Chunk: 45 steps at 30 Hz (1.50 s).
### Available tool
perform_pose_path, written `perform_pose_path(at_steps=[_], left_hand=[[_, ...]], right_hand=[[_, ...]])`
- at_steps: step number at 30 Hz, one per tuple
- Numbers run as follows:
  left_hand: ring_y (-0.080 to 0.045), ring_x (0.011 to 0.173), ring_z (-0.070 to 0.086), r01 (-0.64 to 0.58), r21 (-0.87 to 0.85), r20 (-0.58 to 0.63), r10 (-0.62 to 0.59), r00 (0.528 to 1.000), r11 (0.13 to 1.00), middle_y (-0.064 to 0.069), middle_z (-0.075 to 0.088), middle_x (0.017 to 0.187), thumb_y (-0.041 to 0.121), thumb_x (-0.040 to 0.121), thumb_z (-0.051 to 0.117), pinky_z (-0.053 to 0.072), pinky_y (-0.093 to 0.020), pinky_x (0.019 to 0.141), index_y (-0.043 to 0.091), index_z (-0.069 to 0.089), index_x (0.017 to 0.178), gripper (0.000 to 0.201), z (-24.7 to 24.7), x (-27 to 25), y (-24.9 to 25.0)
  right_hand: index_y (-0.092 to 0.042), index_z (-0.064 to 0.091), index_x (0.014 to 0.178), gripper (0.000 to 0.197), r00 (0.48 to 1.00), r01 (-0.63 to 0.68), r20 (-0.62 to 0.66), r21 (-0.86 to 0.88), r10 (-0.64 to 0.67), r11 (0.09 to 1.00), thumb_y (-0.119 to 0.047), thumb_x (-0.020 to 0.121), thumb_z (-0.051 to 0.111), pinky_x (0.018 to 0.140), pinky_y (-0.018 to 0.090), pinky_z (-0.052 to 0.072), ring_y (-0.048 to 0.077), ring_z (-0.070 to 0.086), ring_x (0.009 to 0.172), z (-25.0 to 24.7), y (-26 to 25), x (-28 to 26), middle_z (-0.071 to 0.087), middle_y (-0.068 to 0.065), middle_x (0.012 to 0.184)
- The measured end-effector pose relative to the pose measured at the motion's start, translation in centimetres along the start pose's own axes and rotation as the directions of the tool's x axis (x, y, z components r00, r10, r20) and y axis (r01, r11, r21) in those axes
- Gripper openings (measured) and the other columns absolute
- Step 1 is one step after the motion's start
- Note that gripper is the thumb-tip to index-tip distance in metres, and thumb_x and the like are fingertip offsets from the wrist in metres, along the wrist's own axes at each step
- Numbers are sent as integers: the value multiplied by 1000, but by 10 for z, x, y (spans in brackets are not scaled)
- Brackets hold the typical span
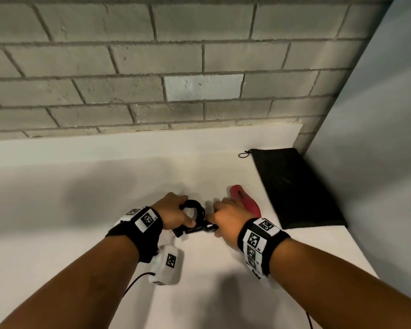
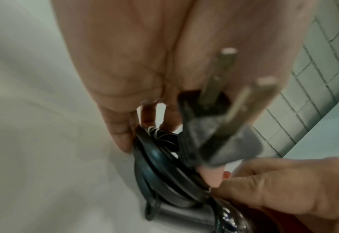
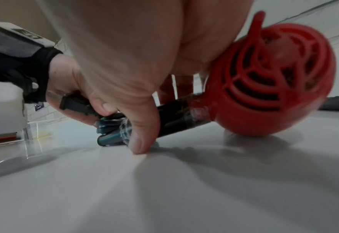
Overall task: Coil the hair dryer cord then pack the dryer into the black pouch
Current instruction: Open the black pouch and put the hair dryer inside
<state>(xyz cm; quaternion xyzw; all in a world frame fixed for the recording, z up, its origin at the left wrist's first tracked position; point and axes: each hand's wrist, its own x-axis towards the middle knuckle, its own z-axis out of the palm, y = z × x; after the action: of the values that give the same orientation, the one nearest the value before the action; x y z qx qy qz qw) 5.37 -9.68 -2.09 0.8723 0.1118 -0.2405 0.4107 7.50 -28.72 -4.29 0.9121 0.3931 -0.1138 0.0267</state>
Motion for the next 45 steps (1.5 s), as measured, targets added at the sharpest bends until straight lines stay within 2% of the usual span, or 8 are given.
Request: perform_pose_path(at_steps=[5,8,13,17,28,34,40,45], left_hand=[[-24,104,61,19,201,59,-31,998,979,-6,49,130,37,78,76,51,-24,77,13,43,141,75,-2,8,-6],[-25,136,39,0,293,57,-17,998,956,-4,21,157,74,72,59,34,-35,107,21,21,152,103,-13,7,-13],[-21,132,44,-72,12,-180,73,981,997,-6,42,149,66,79,58,33,-34,108,22,48,140,76,-42,1,-3],[-12,116,55,-158,140,-310,195,931,977,2,56,128,55,81,64,42,-29,97,24,65,116,47,-56,2,10],[-17,102,54,-560,451,-118,668,735,695,-2,56,116,33,67,81,40,-26,89,18,59,121,60,-11,10,113],[-23,80,65,-364,434,-272,505,819,824,4,70,80,43,71,67,53,-35,75,27,69,74,16,-31,17,106],[-1,60,62,-372,255,-400,448,800,892,1,72,76,27,83,71,49,-26,63,21,73,78,7,-84,-4,71],[1,47,55,-432,219,-471,482,738,875,9,62,55,25,80,75,43,-18,52,24,69,65,16,-99,-24,84]], right_hand=[[-25,66,94,45,979,-106,-135,309,154,945,-59,72,48,89,37,45,25,59,95,-37,26,-2,62,0,100],[-18,63,84,27,859,-433,-151,295,489,852,-41,77,52,76,30,51,30,64,93,-59,87,-1,68,9,99],[-9,61,109,68,693,-719,178,99,698,688,-63,68,69,79,35,55,32,65,99,-25,128,-10,67,13,112],[-3,61,114,41,666,-741,211,78,716,667,-26,81,67,87,37,54,34,63,108,-12,133,-2,65,16,120],[-18,60,114,30,969,-195,-194,-208,155,958,-27,87,51,62,32,38,33,64,87,-116,78,-2,68,9,98],[-8,60,70,18,865,80,-463,-252,-192,965,-18,73,45,40,27,35,29,48,38,-142,52,-18,56,7,56],[-7,55,64,20,794,-101,-605,-227,-59,969,-17,74,41,42,29,39,31,47,38,-157,82,-27,55,9,54],[-13,67,74,27,814,-440,-519,-259,261,860,-30,65,48,83,46,36,33,54,86,-184,85,-12,63,6,79]])
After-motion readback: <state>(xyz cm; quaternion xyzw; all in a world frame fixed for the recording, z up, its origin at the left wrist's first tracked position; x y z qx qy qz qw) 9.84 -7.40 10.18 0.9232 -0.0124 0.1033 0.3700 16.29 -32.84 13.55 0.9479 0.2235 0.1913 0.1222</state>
